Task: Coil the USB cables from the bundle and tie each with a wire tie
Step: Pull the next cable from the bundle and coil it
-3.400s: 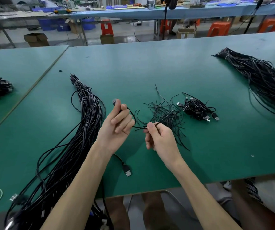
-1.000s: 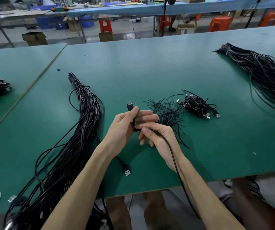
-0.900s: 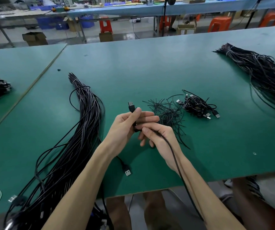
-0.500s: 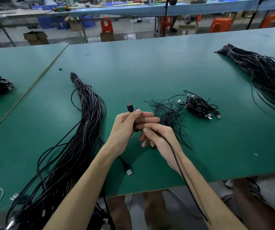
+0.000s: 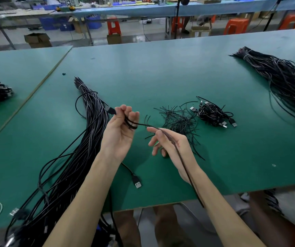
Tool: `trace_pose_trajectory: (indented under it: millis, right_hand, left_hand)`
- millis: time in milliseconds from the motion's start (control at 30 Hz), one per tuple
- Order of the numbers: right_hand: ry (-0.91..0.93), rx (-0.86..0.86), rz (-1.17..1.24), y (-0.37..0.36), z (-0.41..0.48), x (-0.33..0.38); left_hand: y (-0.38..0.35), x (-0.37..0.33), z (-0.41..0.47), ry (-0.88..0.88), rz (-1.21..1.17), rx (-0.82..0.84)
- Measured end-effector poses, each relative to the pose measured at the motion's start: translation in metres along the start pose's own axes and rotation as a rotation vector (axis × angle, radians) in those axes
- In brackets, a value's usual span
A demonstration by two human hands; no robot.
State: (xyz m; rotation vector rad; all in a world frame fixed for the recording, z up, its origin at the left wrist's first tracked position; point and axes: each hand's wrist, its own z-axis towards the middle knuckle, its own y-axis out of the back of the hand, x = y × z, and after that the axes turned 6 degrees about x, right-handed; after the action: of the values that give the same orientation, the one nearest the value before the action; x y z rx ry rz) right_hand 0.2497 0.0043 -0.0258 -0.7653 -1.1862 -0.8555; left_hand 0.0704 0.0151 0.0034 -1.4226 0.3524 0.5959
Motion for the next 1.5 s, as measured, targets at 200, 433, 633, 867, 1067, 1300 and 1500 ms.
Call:
trace_pose_trajectory:
  millis: [200, 433, 633, 867, 1067, 1300, 1500]
  right_hand:
    - [-0.06, -0.032, 0.024, 0.003, 0.001, 0.0]
    - [-0.117, 0.065, -0.03, 0.002, 0.001, 0.004]
    - [-0.134, 0.224, -0.183, -0.002, 0.001, -0.002]
    - [-0.126, 0.054, -0.155, -0.002, 0.0, 0.002]
    - [-0.197, 0.063, -0.138, 0.001, 0.001, 0.007]
    - [-0.215, 0.017, 0.149, 0.011, 0.001, 0.011]
    - [-0.23, -0.073, 0.264, 0.011, 0.003, 0.01]
  left_hand:
    - [0.005, -0.012, 0.002, -0.029, -0.182, -0.105]
    - [0.001, -0.002, -0.002, 0.044, 0.098, -0.037]
    - [-0.005, 0.012, -0.007, 0.153, 0.193, 0.078]
    - [-0.004, 0.001, -0.006, 0.235, -0.112, 0.04]
    - [-0.001, -0.008, -0.008, 0.349, -0.243, 0.122]
    - [-0.006, -0.002, -0.013, 0.433, 0.446, 0.365]
    - [-0.008, 0.007, -0.014, 0.326, 0.802, 0.357]
